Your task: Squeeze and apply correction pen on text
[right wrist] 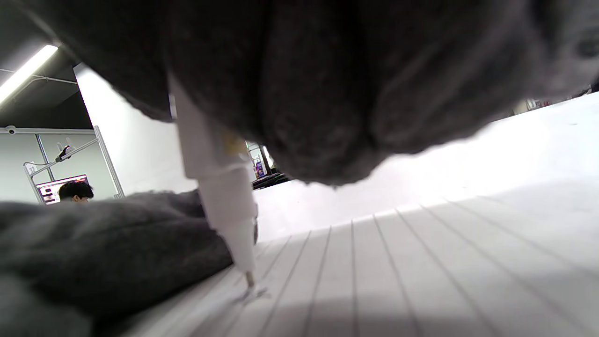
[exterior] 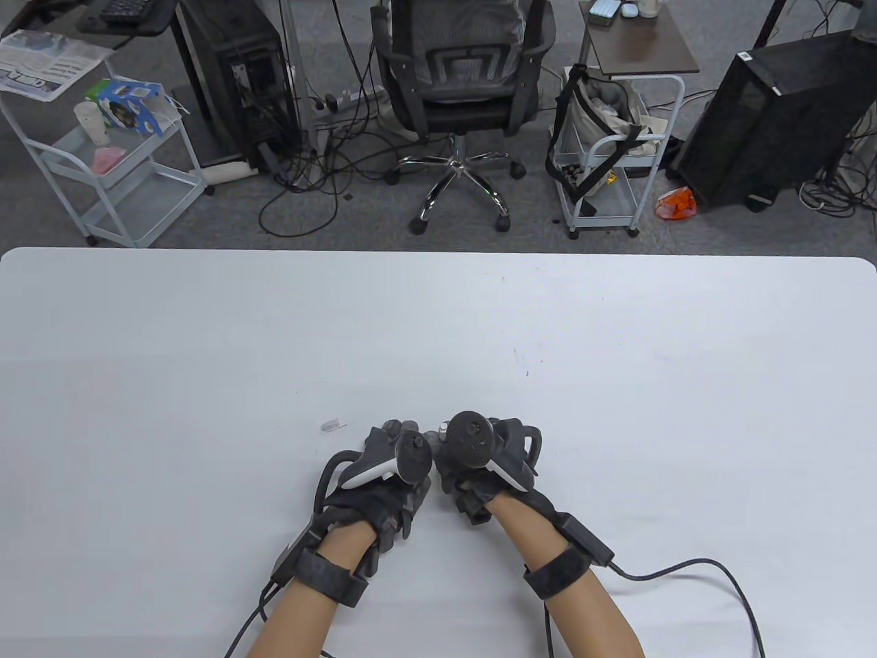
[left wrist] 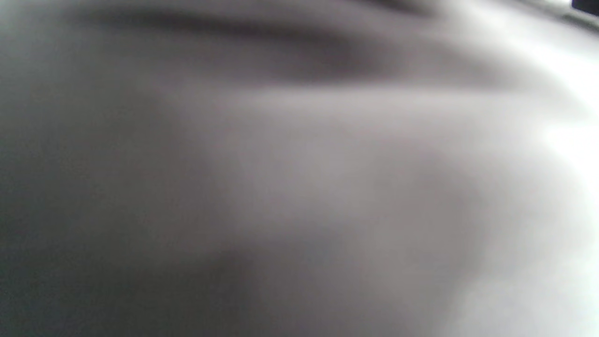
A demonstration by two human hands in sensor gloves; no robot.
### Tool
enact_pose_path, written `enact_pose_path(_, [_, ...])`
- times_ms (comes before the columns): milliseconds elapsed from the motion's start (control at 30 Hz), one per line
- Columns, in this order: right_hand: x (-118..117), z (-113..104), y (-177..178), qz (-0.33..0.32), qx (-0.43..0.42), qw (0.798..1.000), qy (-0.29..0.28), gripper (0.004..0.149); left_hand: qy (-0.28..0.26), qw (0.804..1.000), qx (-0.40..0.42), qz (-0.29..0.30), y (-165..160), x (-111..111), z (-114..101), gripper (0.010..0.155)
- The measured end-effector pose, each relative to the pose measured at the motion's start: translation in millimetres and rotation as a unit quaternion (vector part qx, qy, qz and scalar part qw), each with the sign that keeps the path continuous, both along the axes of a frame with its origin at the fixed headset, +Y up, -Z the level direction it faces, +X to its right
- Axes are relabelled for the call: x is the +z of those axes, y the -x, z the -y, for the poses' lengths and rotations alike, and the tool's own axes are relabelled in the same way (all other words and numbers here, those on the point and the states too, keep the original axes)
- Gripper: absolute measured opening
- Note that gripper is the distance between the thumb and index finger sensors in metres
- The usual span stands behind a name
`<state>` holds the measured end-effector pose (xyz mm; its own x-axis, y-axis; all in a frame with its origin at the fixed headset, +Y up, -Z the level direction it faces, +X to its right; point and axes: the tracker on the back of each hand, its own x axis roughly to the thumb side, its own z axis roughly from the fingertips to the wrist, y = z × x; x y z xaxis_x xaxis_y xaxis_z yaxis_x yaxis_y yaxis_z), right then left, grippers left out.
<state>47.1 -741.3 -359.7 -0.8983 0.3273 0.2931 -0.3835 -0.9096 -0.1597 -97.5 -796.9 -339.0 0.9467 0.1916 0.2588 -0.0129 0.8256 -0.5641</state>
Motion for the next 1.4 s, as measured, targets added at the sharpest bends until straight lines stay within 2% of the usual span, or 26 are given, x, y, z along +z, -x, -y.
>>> enact_pose_path(400, [-1.6,0.3,-1.3,0.003,0.008,1.000,-0.003,0.036,0.000,1.000,0.000,0.000,0.0,0.1,0.2,0.067])
enact_pose_path(567, [-1.0,0.3,-1.8,-0.014,-0.001,1.000,0.017,0.036,0.000,1.000,0.000,0.000,0.1,0.0,0.3,0.067])
enact_pose_path(1100, [-1.1,-1.7,-1.7,-0.004,0.020,1.000,0.000,0.036,0.001,1.000,0.000,0.000,0.2,-0.1,0.7,0.067])
enact_pose_path(1400, [-1.7,1.6,-2.1,-0.009,-0.009,1.000,0.014,0.037,0.001,1.000,0.000,0.000,0.1,0.0,0.6,0.067])
